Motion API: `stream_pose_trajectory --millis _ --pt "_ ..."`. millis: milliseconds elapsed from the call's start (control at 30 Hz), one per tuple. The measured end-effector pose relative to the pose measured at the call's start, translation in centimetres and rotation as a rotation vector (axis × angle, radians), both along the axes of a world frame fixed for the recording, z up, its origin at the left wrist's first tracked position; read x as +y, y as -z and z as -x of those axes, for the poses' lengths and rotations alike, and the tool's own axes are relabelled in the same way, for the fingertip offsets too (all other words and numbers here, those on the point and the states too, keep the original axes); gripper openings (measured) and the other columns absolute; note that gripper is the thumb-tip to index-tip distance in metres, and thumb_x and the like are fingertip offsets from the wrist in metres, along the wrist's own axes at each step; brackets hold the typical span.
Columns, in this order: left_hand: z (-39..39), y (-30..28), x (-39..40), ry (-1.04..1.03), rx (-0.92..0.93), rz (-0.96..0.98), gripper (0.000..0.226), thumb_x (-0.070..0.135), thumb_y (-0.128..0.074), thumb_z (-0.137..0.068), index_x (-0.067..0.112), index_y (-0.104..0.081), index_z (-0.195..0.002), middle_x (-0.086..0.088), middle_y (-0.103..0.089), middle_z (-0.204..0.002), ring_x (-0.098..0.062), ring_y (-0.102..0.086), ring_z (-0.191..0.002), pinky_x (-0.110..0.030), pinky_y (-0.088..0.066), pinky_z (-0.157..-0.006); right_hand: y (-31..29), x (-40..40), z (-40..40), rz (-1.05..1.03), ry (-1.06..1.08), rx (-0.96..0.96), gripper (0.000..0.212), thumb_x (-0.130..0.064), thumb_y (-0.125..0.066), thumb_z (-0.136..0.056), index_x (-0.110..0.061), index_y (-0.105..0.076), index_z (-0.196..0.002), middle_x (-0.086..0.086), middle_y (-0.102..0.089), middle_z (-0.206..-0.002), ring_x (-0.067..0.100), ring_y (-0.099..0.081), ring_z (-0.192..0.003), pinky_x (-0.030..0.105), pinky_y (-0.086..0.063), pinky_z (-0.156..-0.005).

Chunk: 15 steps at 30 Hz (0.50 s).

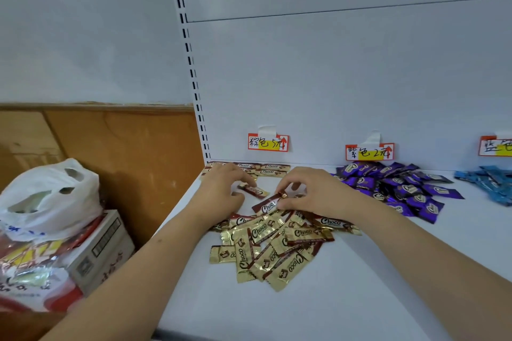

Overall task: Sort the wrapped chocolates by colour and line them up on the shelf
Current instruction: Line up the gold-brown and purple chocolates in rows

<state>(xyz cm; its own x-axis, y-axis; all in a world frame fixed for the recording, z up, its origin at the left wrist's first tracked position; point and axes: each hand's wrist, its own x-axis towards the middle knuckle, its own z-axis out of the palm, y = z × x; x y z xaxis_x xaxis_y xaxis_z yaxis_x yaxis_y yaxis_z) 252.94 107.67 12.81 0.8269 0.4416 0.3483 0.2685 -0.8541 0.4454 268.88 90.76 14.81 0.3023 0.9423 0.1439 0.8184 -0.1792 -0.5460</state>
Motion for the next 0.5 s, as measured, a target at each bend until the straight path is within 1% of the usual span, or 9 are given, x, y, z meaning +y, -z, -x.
stream_pose_trajectory --millis 67,133,200,267,300,333,367,433,500 --pt "0.0 -0.2 0.0 0.037 0.029 0.061 0.042 0.001 -0.052 -0.080 0.033 -0.072 -0.100 0.015 -0.057 -0.107 -0.008 -0.049 -0.104 -0.027 -0.041 -0.085 0.1 0.0 0.0 -0.036 0.034 0.034 0.013 -0.042 -0.075 -0.082 -0.038 -0.069 -0.093 -0.017 -0.063 -0.101 -0.004 -0.056 -0.088 0.022 -0.046 -0.077" --pt "-0.1 -0.4 -0.1 0.044 0.051 0.087 0.044 -0.002 -0.047 -0.083 0.030 -0.072 -0.100 0.014 -0.057 -0.108 -0.006 -0.052 -0.099 -0.021 -0.041 -0.074 0.2 0.0 -0.3 -0.105 0.064 0.100 0.004 -0.033 -0.073 -0.086 -0.034 -0.070 -0.089 -0.013 -0.067 -0.091 -0.004 -0.057 -0.075 0.022 -0.047 -0.075" --pt "-0.1 -0.6 -0.2 0.034 0.055 0.105 0.047 -0.006 -0.043 -0.083 0.029 -0.072 -0.096 0.013 -0.058 -0.111 -0.004 -0.054 -0.092 -0.017 -0.040 -0.067 0.2 0.0 -0.8 -0.164 0.085 0.181 0.008 -0.025 -0.069 -0.089 -0.032 -0.069 -0.086 -0.009 -0.069 -0.087 0.004 -0.062 -0.079 0.025 -0.048 -0.079" --pt "0.0 -0.8 -0.4 0.000 0.055 0.124 0.044 -0.007 -0.042 -0.083 0.027 -0.067 -0.094 0.015 -0.056 -0.110 -0.004 -0.054 -0.082 -0.015 -0.039 -0.061 0.3 0.1 -1.4 -0.198 0.121 0.235 0.010 -0.021 -0.067 -0.091 -0.031 -0.068 -0.088 -0.006 -0.069 -0.087 0.011 -0.063 -0.081 0.023 -0.048 -0.077" --pt "0.1 -0.9 -0.6 -0.014 0.049 0.114 0.039 -0.006 -0.044 -0.084 0.026 -0.064 -0.096 0.015 -0.054 -0.107 -0.005 -0.054 -0.079 -0.014 -0.039 -0.057 0.4 0.1 -1.6 -0.200 0.146 0.224 0.008 -0.021 -0.066 -0.092 -0.029 -0.068 -0.092 -0.005 -0.068 -0.087 0.011 -0.061 -0.079 0.022 -0.046 -0.073" --pt "0.0 -0.8 -0.7 -0.018 0.030 0.079 0.032 -0.001 -0.048 -0.087 0.026 -0.061 -0.099 0.015 -0.052 -0.104 -0.006 -0.053 -0.079 -0.013 -0.039 -0.057 0.6 0.1 -1.9 -0.188 0.176 0.174 0.008 -0.022 -0.065 -0.092 -0.028 -0.068 -0.097 -0.004 -0.066 -0.090 0.010 -0.058 -0.078 0.022 -0.045 -0.070" --pt "0.0 -0.8 -0.8 -0.012 0.009 0.019 0.025 0.006 -0.053 -0.090 0.027 -0.059 -0.102 0.014 -0.051 -0.102 -0.006 -0.053 -0.084 -0.014 -0.039 -0.061 0.9 0.1 -2.2 -0.167 0.202 0.087 0.011 -0.024 -0.064 -0.093 -0.028 -0.067 -0.103 -0.004 -0.064 -0.094 0.010 -0.056 -0.079 0.022 -0.043 -0.068" --pt "-0.1 -0.6 -0.8 -0.004 0.004 -0.059 0.016 0.027 -0.060 -0.093 0.031 -0.059 -0.109 0.014 -0.053 -0.102 -0.003 -0.050 -0.089 -0.014 -0.037 -0.067 1.4 0.0 -2.6 -0.143 0.216 -0.094 0.017 -0.027 -0.062 -0.093 -0.029 -0.064 -0.111 -0.006 -0.056 -0.105 0.010 -0.053 -0.086 0.024 -0.040 -0.073" --pt "-0.3 -0.4 -0.6 -0.013 0.071 -0.073 0.024 0.042 -0.064 -0.090 0.031 -0.062 -0.111 0.014 -0.055 -0.104 -0.002 -0.049 -0.088 -0.013 -0.038 -0.072 1.2 -0.1 -2.7 -0.165 0.181 -0.140 0.015 -0.027 -0.061 -0.094 -0.031 -0.065 -0.108 -0.008 -0.054 -0.109 0.009 -0.054 -0.091 0.026 -0.041 -0.079"
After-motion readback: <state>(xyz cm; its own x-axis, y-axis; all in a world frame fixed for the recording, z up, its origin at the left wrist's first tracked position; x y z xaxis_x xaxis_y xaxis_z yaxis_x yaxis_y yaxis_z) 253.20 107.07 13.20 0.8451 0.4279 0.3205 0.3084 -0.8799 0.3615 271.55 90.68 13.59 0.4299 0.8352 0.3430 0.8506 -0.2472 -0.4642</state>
